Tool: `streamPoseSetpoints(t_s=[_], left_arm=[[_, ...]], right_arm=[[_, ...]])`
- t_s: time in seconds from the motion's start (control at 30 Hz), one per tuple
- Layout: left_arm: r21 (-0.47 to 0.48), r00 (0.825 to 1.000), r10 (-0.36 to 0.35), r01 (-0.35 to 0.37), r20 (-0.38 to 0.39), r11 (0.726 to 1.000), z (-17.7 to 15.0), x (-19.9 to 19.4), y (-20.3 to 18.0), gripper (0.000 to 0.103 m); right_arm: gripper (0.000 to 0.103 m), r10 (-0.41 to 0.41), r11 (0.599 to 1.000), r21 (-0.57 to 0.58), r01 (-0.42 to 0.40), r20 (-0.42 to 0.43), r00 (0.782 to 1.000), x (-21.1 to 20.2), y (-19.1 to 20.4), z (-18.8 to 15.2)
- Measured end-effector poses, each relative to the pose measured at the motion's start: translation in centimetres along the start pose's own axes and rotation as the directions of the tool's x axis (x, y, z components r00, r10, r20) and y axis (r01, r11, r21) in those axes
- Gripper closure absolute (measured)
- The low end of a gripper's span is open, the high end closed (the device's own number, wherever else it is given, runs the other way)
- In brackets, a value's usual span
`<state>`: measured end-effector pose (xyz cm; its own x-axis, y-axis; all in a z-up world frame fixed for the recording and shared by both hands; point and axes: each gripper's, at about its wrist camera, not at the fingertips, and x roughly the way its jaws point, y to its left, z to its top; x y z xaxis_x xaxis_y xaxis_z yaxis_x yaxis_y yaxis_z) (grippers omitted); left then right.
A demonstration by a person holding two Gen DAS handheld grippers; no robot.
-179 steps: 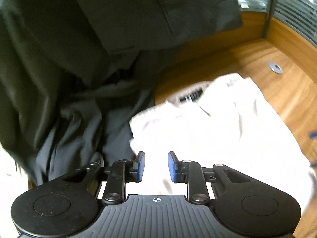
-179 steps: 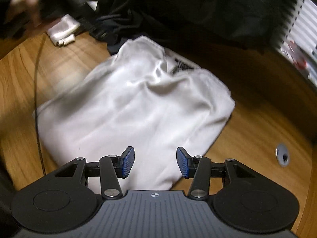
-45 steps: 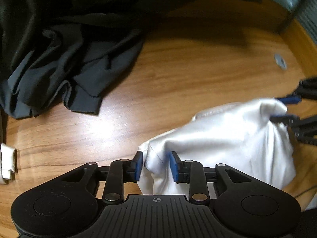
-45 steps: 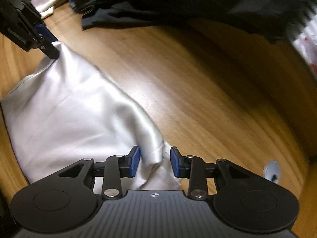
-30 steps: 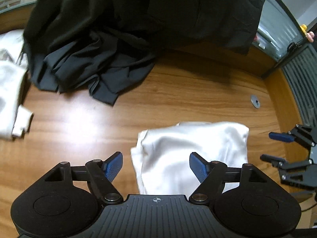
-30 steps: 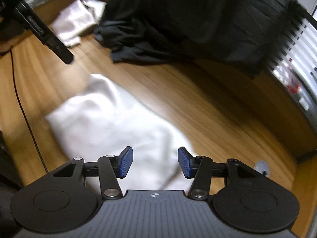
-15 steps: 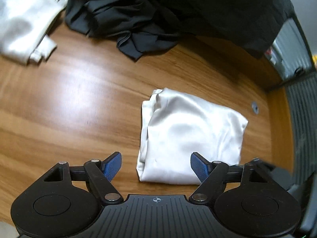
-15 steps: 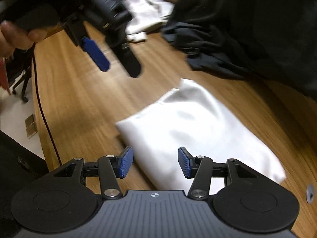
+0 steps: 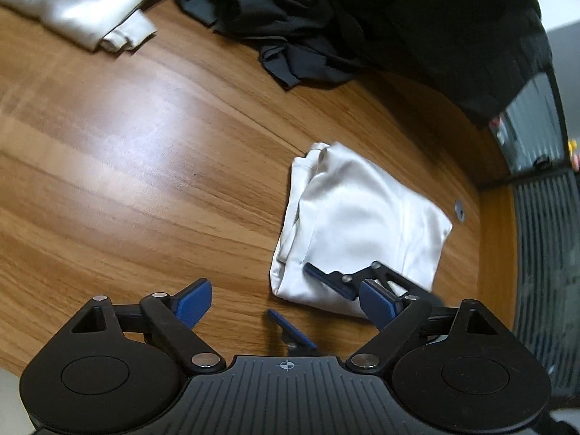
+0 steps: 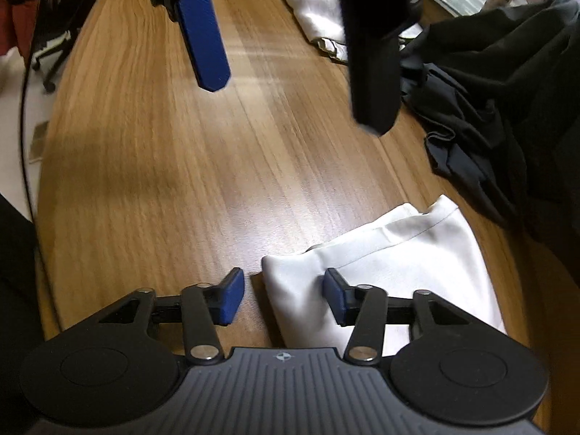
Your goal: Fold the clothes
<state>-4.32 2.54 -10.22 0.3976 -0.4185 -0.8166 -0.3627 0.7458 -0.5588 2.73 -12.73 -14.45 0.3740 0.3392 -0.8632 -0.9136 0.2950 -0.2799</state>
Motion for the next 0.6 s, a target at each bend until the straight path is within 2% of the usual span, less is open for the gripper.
streamPoseSetpoints(t_s=[0.03, 0.1, 0.2, 0.3, 0.4, 0.6], left_arm=[[-0.007, 1.0, -0.002, 0.002, 0.002, 1.0, 0.0, 0.1, 0.1, 0.01], [-0.007, 1.0, -0.011, 0.011, -0.011, 1.0, 0.1, 0.9, 0.1, 0.01], [-0.01, 0.999, -0.034, 0.034, -0.031, 0.999, 0.2, 2.1, -0.1, 0.01], [-0.036, 0.995, -0.094, 0.093, -0.042, 0.995, 0.5, 3.7, -0.7, 0.01], [-0.074, 0.985, -0.159, 0.153, -0.07, 0.985, 1.1, 5.9, -1.5, 0.01], [-0.092, 0.965, -0.217, 0.205, -0.146, 0.974, 2.4, 10.4, -3.6, 0.011]], right_arm=[[0.083, -0.006, 1.0, 0.008, 0.006, 0.002, 1.0, 0.0, -0.1, 0.0], [0.097, -0.013, 0.999, 0.037, 0.012, 0.014, 1.0, -0.4, -0.8, 0.0], [0.099, -0.009, 0.994, 0.113, 0.002, 0.057, 0.998, -1.9, -2.3, -0.2], [0.099, -0.016, 0.987, 0.161, 0.002, 0.082, 0.997, -3.8, -3.4, -0.7], [0.099, -0.023, 0.979, 0.205, 0.002, 0.101, 0.995, -5.6, -4.4, -1.2], [0.099, -0.045, 0.962, 0.272, 0.01, 0.124, 0.991, -8.1, -5.6, -2.2]])
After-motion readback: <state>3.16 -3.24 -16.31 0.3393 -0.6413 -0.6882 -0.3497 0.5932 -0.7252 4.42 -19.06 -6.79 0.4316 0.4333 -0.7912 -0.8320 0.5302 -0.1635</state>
